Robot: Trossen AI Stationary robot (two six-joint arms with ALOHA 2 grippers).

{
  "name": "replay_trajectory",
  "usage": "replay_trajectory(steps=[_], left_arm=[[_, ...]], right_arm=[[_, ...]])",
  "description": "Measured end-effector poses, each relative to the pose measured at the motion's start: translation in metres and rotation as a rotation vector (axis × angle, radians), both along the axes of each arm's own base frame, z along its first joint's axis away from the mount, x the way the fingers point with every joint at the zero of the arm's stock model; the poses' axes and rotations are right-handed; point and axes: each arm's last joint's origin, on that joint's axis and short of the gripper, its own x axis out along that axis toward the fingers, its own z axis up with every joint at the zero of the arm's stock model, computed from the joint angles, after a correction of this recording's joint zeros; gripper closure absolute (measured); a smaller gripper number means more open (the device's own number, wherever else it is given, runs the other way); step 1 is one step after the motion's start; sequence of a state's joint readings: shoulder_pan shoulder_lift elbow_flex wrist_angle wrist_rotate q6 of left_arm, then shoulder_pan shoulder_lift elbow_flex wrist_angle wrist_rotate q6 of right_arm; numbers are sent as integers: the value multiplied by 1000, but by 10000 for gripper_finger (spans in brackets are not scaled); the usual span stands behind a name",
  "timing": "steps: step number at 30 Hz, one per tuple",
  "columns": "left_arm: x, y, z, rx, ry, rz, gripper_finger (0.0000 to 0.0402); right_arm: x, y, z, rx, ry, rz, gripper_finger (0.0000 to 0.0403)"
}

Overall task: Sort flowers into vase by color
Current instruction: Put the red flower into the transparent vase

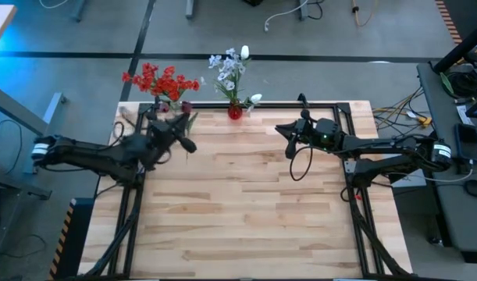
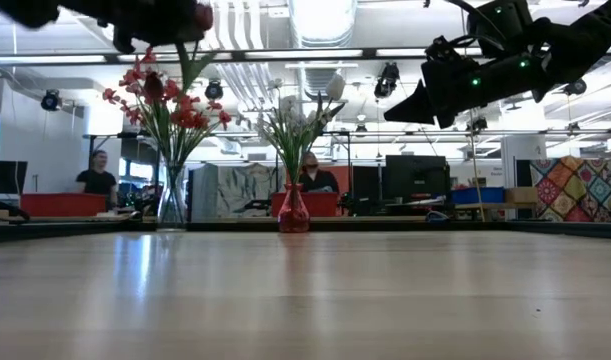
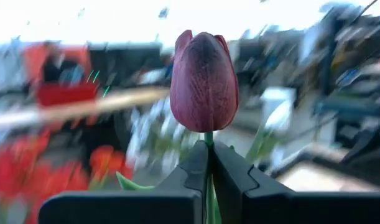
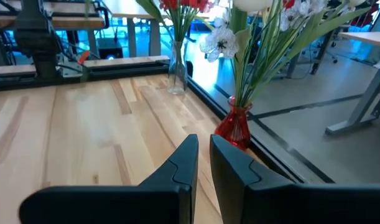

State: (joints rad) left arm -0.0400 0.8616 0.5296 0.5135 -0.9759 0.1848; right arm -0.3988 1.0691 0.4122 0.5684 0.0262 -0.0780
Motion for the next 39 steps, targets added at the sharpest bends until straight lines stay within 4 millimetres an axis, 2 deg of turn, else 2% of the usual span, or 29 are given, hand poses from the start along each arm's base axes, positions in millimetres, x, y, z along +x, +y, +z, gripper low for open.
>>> replay_trajectory(steps=[3, 7, 12, 19, 30, 39], left_arm=[[-13, 9, 0, 146, -77, -74, 401], [-28, 21, 5, 275, -83, -45, 401], [-34, 32, 8, 460, -6, -71, 401], [-38, 47, 13, 622, 26, 14, 402], [-44, 71, 14, 728, 54, 91, 401], [-38, 91, 3, 691, 82, 81, 401]], right_arm=[[0, 0, 1, -5, -12, 0, 369], [0, 0, 1, -6, -13, 0, 369], [0, 0, 2, -12, -22, 0, 369], [1, 0, 5, -31, -42, 2, 369], [1, -1, 6, -56, -36, 5, 369], [1, -1, 7, -79, -27, 9, 369]])
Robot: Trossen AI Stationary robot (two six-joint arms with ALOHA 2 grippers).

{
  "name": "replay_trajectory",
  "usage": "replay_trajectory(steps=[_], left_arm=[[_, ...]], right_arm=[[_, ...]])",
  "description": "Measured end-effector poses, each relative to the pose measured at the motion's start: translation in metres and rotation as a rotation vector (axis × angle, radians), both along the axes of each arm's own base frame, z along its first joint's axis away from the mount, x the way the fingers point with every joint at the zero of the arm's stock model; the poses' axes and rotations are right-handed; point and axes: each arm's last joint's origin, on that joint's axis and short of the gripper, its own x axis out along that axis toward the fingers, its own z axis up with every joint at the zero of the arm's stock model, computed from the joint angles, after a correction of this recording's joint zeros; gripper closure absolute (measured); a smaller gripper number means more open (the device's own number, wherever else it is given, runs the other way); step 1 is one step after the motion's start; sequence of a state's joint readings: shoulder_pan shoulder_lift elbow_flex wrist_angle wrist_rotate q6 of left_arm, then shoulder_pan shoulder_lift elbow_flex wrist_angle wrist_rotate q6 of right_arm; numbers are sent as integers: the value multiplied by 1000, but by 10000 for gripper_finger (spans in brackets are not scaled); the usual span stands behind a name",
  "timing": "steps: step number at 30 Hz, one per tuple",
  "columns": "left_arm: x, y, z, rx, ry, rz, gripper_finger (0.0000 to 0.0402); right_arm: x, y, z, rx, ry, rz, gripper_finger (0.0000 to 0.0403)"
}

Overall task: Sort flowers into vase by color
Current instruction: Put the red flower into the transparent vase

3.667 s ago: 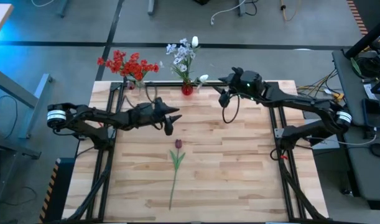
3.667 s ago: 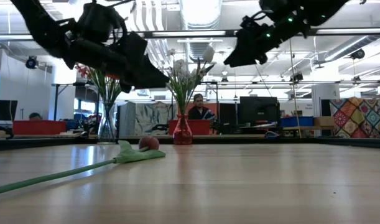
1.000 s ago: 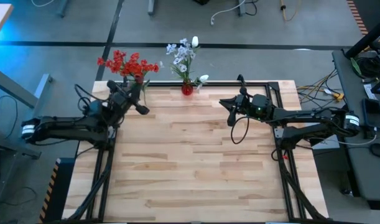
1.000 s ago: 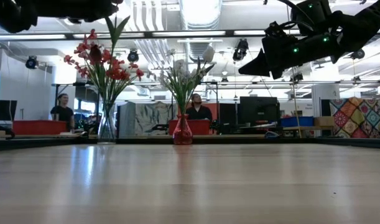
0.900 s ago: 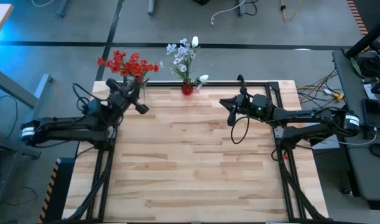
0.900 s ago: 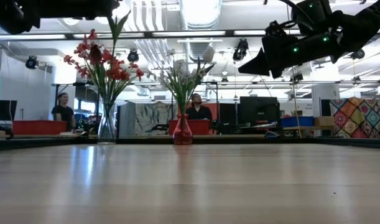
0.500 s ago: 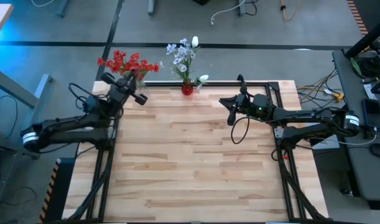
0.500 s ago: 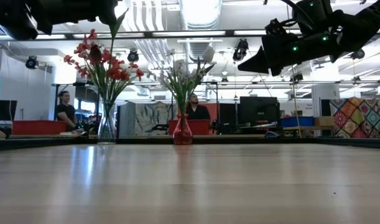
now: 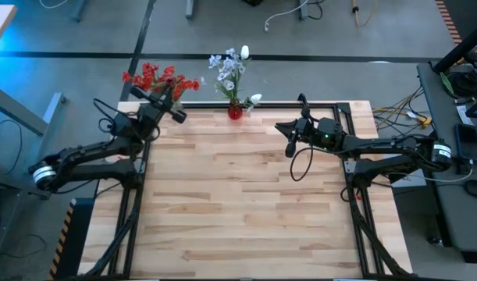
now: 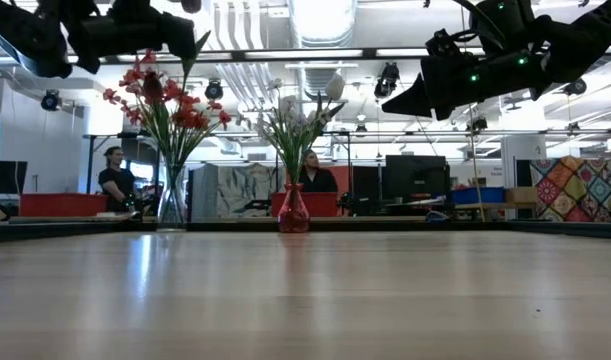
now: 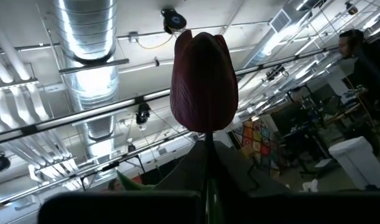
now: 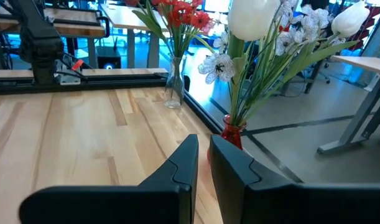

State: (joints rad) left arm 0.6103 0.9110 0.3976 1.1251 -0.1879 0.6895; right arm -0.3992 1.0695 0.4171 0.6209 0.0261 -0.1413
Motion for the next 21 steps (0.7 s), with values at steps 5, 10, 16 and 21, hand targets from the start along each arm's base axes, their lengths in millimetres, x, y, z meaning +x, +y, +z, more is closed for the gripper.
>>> replay_trajectory(steps=[5, 10, 16, 21], left_arm=[[3, 7, -4, -12, -11, 11, 401], [6, 13, -10, -43, -4, 13, 401], [8, 17, -13, -79, -35, 83, 401], [5, 20, -14, -127, -76, 183, 401]], right_arm=[[0, 0, 0, -1, -1, 0, 369], [0, 0, 1, -3, -5, 0, 369], [0, 0, 1, -3, -5, 0, 369], [0, 0, 1, -2, -6, 0, 369]])
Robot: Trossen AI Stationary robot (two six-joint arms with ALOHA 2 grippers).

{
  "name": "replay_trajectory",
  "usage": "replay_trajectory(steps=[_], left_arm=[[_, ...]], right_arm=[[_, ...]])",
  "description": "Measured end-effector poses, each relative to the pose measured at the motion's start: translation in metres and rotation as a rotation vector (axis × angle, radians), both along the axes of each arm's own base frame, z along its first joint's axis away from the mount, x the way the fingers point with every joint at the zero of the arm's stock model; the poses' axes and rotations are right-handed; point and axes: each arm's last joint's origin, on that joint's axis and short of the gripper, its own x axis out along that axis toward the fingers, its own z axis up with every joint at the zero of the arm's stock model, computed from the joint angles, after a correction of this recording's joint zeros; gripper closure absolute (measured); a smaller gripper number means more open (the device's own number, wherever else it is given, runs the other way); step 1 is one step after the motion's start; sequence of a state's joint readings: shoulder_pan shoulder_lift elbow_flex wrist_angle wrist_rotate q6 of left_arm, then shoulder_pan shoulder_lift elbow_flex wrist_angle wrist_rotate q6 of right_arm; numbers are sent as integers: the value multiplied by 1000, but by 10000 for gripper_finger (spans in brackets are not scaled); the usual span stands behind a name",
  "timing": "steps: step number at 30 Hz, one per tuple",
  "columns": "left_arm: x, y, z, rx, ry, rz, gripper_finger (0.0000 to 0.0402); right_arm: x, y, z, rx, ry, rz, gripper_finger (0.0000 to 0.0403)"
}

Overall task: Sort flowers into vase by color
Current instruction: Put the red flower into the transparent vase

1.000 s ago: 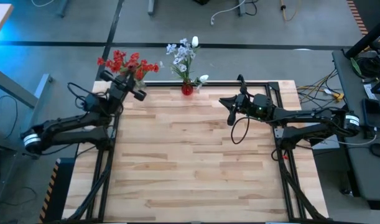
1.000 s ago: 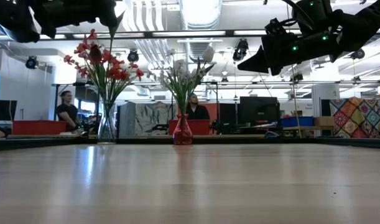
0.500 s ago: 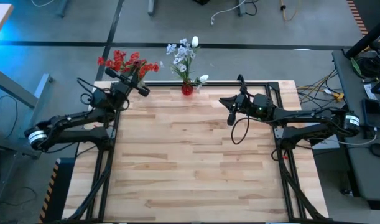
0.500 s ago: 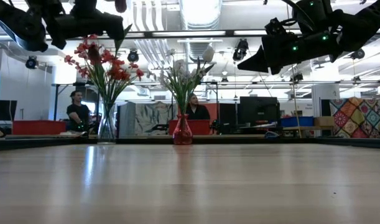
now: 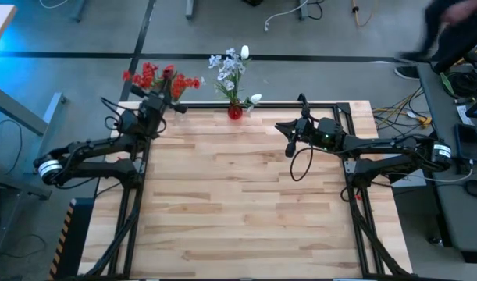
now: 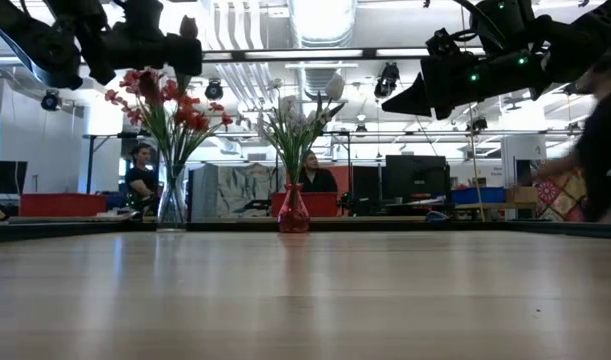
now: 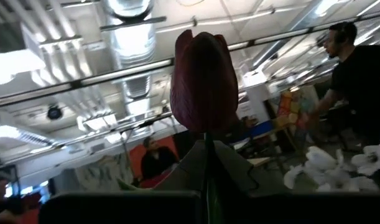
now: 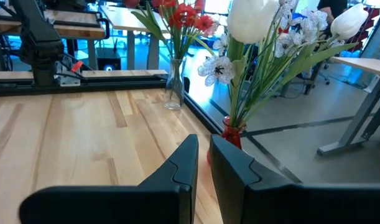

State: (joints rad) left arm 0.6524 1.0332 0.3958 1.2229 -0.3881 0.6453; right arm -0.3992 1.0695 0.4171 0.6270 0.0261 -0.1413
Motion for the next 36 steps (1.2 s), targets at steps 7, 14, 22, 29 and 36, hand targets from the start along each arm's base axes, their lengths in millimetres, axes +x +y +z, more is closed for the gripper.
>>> replay_trajectory(steps=[7, 14, 22, 29, 36], left_arm=[[0, 4, -5, -57, -6, 80, 401], [5, 10, -14, -111, 16, 130, 401], [11, 18, -27, -182, 35, 193, 401], [10, 19, -29, -226, 11, 265, 391], [9, 11, -26, -250, 60, 253, 339]], right_arm=[[0, 0, 1, -1, -7, 0, 369], [0, 0, 1, 3, -10, 0, 369], [0, 0, 1, 7, -12, -1, 369], [0, 0, 1, 7, -12, -1, 369], [0, 0, 1, 7, -12, -1, 369]])
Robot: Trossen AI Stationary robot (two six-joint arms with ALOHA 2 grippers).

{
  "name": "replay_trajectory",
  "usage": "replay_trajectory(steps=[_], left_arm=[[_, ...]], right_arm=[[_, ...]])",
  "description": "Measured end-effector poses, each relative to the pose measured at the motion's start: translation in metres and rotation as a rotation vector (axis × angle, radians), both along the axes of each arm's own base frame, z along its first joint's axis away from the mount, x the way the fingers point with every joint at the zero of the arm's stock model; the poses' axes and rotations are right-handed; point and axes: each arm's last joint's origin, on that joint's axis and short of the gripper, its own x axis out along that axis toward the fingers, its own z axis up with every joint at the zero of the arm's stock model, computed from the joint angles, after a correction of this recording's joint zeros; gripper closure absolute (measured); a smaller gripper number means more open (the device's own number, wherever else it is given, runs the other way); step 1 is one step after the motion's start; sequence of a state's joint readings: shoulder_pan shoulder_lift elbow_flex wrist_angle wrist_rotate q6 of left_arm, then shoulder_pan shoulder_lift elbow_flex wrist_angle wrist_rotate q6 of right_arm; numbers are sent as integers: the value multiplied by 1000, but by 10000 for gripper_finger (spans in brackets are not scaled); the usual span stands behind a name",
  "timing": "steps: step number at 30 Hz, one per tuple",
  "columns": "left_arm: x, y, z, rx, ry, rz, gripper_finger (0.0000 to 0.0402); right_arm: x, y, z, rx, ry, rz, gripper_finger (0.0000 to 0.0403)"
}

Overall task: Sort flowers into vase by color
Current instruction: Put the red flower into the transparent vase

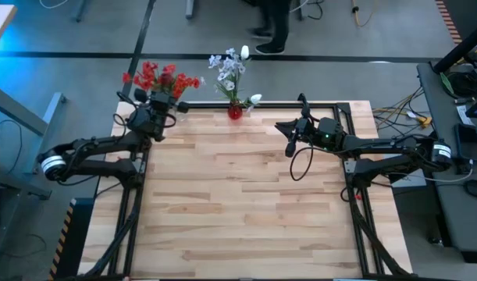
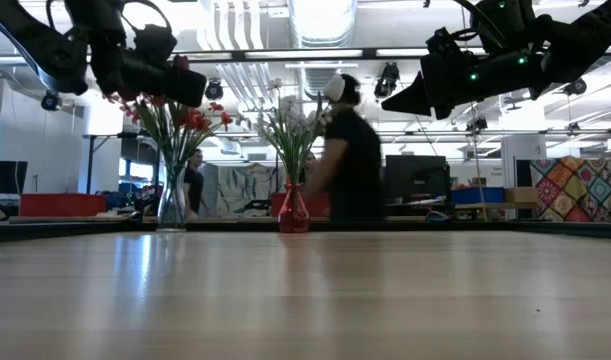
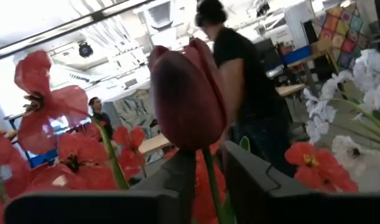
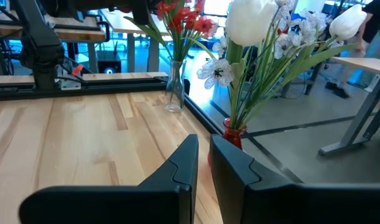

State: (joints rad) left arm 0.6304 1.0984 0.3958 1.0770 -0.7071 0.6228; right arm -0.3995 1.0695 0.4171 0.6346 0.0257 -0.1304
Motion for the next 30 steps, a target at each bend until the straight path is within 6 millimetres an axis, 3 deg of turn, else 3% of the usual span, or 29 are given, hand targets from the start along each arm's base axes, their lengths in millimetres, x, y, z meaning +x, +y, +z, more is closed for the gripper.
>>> replay_trajectory(steps=[13, 21, 30], left_arm=[[-10, -18, 8, -64, 35, 29, 249], [-16, -33, 14, -91, 32, 45, 239], [-13, -31, 5, -160, 23, 39, 239]], right_arm=[[0, 0, 0, 0, 0, 0, 369], [0, 0, 0, -1, -1, 0, 369], [0, 0, 1, -3, -7, 0, 369]])
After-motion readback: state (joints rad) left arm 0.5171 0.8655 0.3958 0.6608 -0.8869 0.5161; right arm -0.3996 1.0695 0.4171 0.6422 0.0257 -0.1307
